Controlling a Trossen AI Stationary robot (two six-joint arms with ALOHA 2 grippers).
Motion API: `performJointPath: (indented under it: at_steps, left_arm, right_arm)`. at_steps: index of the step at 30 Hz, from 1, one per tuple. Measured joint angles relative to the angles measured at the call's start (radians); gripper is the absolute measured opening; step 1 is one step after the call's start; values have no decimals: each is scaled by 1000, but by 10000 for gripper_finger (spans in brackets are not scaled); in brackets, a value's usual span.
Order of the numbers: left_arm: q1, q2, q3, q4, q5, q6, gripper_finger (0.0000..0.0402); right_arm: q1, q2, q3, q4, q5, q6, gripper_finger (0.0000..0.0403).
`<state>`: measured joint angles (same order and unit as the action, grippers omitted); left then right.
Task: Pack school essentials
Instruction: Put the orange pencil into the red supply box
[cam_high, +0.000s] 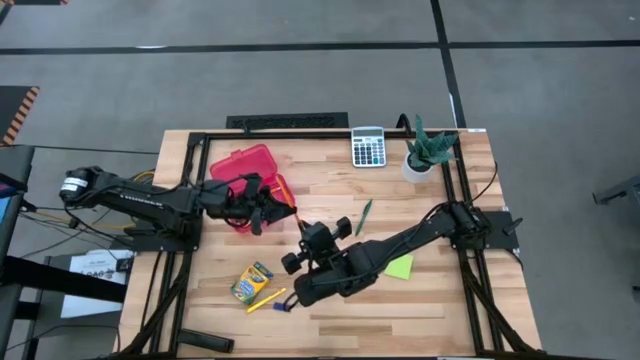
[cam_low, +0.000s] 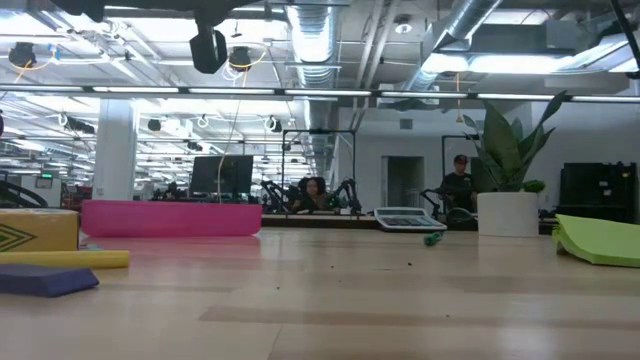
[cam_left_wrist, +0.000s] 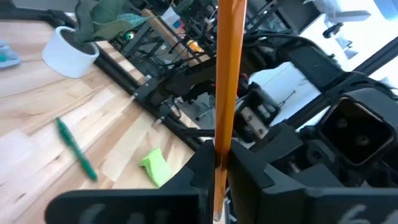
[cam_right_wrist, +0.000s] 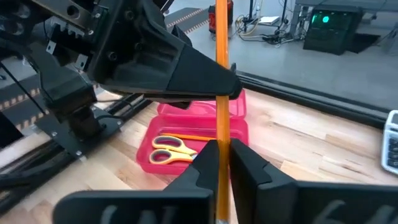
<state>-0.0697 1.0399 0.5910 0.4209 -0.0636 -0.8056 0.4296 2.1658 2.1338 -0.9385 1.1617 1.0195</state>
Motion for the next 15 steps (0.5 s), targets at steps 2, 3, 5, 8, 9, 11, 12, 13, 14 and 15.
performJointPath:
  at_steps: [2, 3, 5, 8, 9, 11, 12, 13, 14, 15]
  left_arm:
    - [19, -21, -1, -2, 40, 0, 9]
    - [33, -36, 0, -3, 64, -3, 9]
    - [64, -75, 0, -54, 107, -20, 11]
    - [112, -140, 10, -202, 133, -21, 15]
    - [129, -159, 30, -292, 135, -5, 14]
    - [160, -185, 87, -491, 129, 52, 8]
    - [179, -189, 120, -600, 124, 87, 8]
    - [196, -188, 155, -704, 114, 124, 8]
    - [214, -184, 189, -795, 100, 156, 8]
    - [231, -174, 221, -873, 80, 187, 8]
  right_arm:
    - [20, -26, -1, -65, -15, 0, 63]
    - [32, -43, 0, -88, -19, 0, 69]
    - [61, -86, 1, -157, -32, 1, 82]
    - [111, -142, 1, -235, -41, 3, 101]
    - [127, -161, 1, -260, -43, 3, 106]
    - [161, -204, 1, -303, -60, 9, 113]
    - [178, -223, 1, -325, -66, 28, 116]
    - [192, -238, 2, -346, -71, 49, 117]
    - [209, -253, 2, -367, -79, 67, 118]
    - [223, -263, 2, -385, -88, 85, 118]
